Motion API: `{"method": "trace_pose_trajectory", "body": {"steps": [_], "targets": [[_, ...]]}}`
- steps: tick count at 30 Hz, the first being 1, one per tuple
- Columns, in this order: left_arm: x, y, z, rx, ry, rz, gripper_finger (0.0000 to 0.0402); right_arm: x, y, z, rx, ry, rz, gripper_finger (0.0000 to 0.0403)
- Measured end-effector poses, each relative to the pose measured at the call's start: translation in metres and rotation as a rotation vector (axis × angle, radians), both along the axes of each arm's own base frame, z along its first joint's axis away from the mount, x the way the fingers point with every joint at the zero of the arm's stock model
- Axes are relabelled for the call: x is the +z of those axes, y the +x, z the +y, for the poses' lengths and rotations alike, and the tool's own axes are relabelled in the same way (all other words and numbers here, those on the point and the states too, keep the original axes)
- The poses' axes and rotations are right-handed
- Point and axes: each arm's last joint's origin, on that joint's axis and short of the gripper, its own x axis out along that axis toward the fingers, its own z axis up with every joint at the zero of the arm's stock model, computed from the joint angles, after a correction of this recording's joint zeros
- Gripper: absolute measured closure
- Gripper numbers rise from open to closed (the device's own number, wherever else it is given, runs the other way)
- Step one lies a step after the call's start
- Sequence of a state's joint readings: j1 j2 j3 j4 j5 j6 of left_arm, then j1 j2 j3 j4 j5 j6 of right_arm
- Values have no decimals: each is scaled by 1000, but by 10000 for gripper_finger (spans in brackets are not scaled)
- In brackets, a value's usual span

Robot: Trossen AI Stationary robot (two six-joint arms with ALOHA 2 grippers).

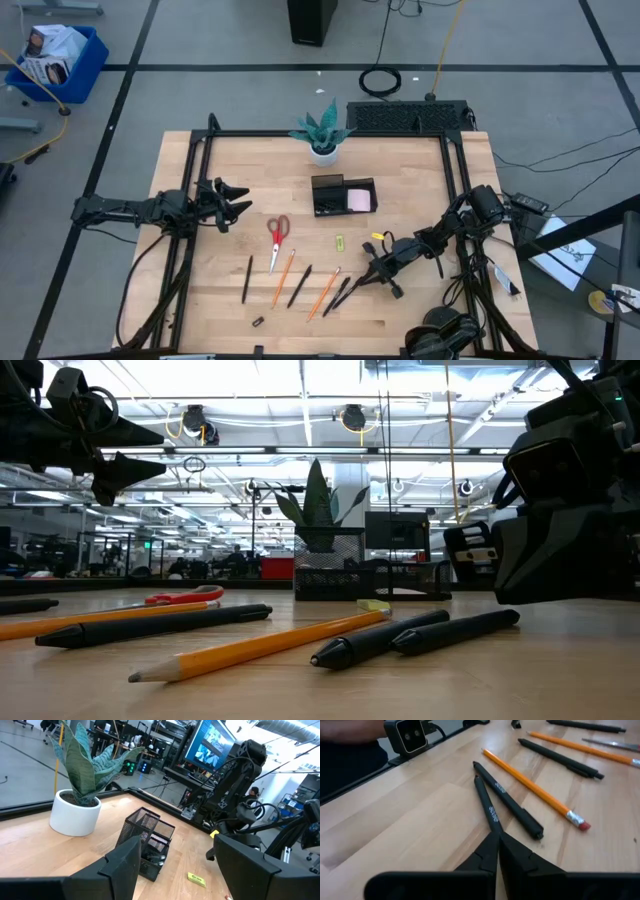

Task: Pick and place office supplies into organizer
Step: Put the black pen into the black desk organizer

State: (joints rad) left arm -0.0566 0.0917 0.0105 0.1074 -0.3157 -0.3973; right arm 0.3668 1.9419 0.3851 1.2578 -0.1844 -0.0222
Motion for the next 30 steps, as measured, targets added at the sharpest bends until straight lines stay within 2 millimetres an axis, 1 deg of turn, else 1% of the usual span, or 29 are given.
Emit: {"method": "trace_pose_trajectory", "body": {"steps": [9,12,15,18,21,24,27,30], "targets": [[0,0,0,0,0,0,146,1,0,-1,-34,5,-9,394],[0,0,0,0,0,-1,146,0,-1,0,-35,3,-2,384],[0,0,0,0,0,-1,146,0,-3,2,-47,-2,-2,353],[0,0,0,0,0,-1,146,-2,-10,2,-75,-24,1,305],[0,0,0,0,0,0,146,-2,-11,3,-77,-40,-12,254],[0,0,0,0,0,0,146,-2,-11,3,-90,-76,-28,215],[0,0,0,0,0,-1,146,-4,-11,1,-91,-97,-16,195],[0,0,0,0,0,-1,146,-8,-12,-1,-92,-116,26,192]]}}
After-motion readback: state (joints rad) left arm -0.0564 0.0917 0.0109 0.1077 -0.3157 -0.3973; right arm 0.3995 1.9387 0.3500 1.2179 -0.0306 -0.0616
